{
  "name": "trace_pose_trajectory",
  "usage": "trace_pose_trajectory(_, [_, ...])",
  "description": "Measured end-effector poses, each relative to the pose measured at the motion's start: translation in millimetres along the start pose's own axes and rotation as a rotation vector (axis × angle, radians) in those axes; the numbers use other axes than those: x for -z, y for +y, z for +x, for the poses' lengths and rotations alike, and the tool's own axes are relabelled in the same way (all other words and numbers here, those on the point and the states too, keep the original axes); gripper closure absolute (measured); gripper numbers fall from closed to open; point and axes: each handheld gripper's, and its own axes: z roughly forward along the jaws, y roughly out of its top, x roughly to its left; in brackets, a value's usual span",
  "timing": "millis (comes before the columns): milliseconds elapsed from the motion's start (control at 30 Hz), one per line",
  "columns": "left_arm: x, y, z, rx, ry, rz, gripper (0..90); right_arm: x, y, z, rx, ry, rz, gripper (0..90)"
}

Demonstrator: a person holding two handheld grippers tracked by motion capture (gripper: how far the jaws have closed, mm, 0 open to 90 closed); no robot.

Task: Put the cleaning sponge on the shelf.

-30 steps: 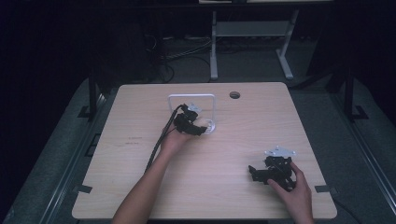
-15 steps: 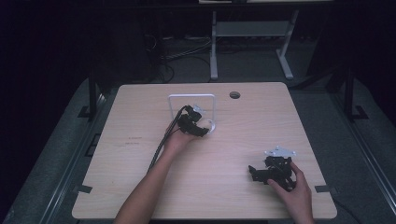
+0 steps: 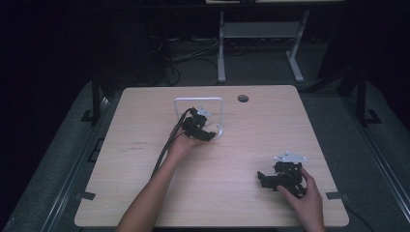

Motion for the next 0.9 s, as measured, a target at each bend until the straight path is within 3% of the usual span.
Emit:
trace_pose_trajectory(167, [15.5,-1.5,1.8,0.013,-0.002,-0.019,34.6,0.0,0.0,0.0,0.0,0.0,0.0,0.5])
trace_pose_trajectory(367, [40.1,-5.9,0.0,0.018,-0.006,-0.067,46.4,0.0,0.0,0.0,0.0,0.0,0.0,0.5])
trace_pose_trajectory(467, [51.1,-8.0,-1.8,0.026,-0.031,-0.078,51.3,0.0,0.0,0.0,0.0,0.0,0.0,0.5])
trace_pose_trajectory(533, [58.8,-10.3,-4.1,0.028,-0.072,-0.071,63.4,0.0,0.0,0.0,0.0,0.0,0.0,0.5])
trace_pose_trajectory(733, [63.1,-18.4,-11.8,0.034,-0.132,-0.064,88.2,0.0,0.0,0.0,0.0,0.0,0.0,0.5])
trace_pose_trajectory(900, [57.6,-27.3,-19.0,0.028,-0.166,-0.044,90.0,0.0,0.0,0.0,0.001,0.0,0.0,0.5])
